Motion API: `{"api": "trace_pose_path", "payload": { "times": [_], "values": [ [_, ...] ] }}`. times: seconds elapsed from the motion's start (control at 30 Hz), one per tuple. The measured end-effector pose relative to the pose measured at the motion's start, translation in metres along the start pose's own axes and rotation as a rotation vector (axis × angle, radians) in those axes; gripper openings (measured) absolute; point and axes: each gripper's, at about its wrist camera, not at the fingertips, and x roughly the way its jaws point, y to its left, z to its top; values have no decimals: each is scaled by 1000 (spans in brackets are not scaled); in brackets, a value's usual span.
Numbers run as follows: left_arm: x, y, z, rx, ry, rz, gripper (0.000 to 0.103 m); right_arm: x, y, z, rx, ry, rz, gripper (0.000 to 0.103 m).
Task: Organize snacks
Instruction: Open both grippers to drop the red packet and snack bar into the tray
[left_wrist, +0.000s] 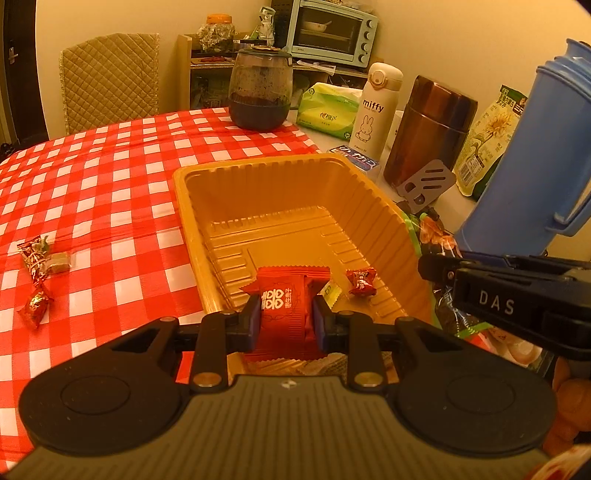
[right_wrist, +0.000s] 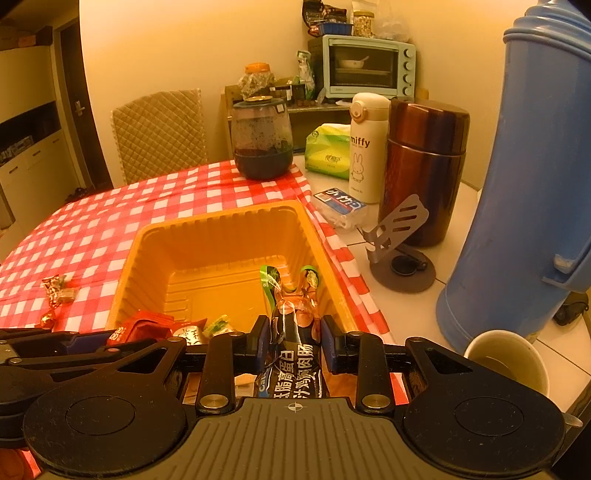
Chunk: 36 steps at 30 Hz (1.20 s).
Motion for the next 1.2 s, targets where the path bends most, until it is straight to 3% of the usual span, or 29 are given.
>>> {"api": "trace_pose_path", "payload": {
  "times": [0.87, 0.97, 1.07, 1.1, 1.2],
  "values": [
    [-38, 38, -10, -95, -61, 26, 31, 24, 17, -1, -32, 32, 36, 30],
    [-39, 40, -11, -101, -60, 29, 33, 25, 15, -1, -5, 29, 90, 31],
    [-42, 42, -13, -107, -57, 31, 34, 23, 13, -2, 18, 26, 100, 36],
    [-43, 43, -14, -109, -57, 33, 34, 21, 12, -3, 25, 26, 93, 42],
    [-49, 45, -16, -120, -57, 36, 35, 15, 9, -4, 44, 30, 84, 44]
  ]
}}
